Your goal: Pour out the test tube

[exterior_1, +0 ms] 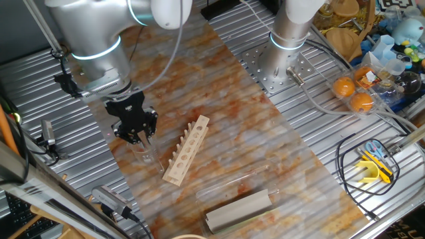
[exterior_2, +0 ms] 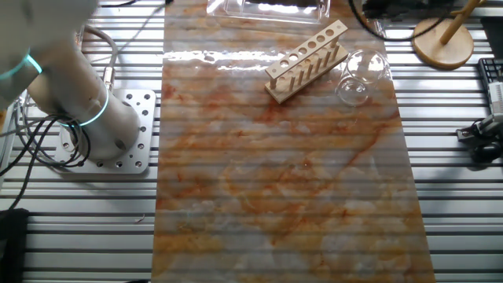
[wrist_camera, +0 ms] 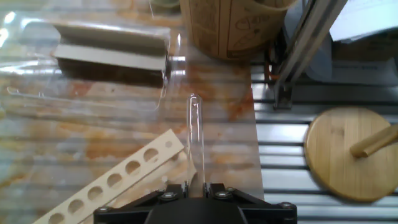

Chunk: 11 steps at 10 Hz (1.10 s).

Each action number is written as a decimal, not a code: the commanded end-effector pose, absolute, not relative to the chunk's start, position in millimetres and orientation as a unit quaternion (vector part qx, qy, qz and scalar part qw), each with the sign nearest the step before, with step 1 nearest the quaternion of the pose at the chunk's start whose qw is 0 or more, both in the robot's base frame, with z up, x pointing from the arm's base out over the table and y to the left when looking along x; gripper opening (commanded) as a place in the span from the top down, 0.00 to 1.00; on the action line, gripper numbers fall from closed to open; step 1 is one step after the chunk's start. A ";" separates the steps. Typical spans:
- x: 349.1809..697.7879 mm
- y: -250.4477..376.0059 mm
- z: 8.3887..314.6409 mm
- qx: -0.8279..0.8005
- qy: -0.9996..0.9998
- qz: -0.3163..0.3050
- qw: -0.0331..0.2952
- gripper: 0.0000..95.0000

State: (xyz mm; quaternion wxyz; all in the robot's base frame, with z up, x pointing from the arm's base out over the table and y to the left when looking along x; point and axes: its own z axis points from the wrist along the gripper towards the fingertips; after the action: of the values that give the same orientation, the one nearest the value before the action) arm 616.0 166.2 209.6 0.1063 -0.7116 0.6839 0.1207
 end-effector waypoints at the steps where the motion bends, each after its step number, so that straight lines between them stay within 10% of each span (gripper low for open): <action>1: 613.0 161.7 214.8 -0.712 0.688 0.107 0.091 1.00; 11: 601.1 168.1 237.4 -0.738 0.674 -0.014 -0.021 1.00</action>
State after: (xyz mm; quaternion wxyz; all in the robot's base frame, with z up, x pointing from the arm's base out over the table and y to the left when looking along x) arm 601.9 167.8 235.2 -0.0098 -0.7334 0.6798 -0.0035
